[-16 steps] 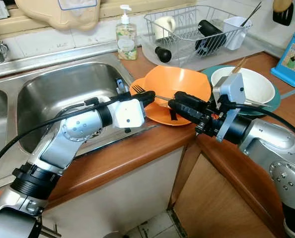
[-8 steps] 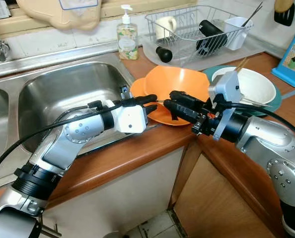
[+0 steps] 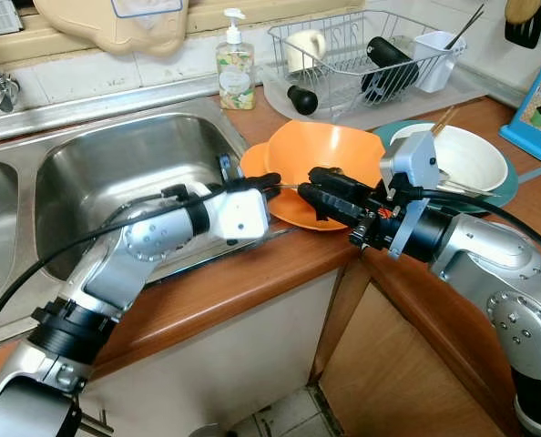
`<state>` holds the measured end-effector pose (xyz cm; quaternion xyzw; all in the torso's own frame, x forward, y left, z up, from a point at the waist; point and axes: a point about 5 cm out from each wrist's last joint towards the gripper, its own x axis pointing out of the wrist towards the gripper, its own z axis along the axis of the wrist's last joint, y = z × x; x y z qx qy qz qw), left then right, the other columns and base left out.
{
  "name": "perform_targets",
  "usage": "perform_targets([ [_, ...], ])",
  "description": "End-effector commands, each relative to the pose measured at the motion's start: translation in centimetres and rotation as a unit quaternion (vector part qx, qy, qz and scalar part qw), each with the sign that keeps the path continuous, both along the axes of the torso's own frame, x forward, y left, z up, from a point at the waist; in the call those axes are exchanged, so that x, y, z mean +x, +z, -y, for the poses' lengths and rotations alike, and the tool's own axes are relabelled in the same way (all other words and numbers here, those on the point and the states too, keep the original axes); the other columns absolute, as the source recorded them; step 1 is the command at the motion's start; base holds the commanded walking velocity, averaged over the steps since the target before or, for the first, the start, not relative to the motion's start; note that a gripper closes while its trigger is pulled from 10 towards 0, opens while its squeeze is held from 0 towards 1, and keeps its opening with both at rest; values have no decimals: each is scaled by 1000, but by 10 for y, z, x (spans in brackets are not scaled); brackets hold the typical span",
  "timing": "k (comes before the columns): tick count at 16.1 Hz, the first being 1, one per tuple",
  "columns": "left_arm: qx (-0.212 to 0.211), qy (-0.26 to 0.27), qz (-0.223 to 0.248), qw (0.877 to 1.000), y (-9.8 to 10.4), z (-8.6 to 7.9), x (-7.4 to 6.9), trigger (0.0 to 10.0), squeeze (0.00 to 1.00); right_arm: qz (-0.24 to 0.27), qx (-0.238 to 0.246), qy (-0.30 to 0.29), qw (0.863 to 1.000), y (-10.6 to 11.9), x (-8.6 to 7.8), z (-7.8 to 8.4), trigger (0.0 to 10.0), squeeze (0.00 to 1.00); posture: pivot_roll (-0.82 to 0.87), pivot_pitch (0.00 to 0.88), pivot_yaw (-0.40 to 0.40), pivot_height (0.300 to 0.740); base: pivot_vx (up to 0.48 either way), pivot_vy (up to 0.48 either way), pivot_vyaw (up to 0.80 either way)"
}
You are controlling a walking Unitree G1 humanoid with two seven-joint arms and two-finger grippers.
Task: Kitchen organization
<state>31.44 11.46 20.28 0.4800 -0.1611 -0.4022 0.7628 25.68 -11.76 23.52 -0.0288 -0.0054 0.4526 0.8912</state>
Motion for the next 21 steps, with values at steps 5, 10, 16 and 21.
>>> perform_targets([
  [5,-2,39,10,999,8,-13,9,0,0,16,3,14,1000,6,-3,-7,8824,0,-145,0,55,740,0,0,0],
  [10,5,72,10,997,8,-32,16,0,0,14,-1,7,1000,3,-5,-7,10000,0,-150,0,67,740,0,0,0],
  [16,48,151,2,987,5,-72,32,0,0,4,-15,0,1000,-4,-11,-10,10000,0,-149,0,77,740,0,0,0],
  [21,120,254,-122,952,-41,-111,50,10000,0,-21,-74,28,997,-22,-19,-22,10000,0,-141,0,62,740,0,0,0],
])
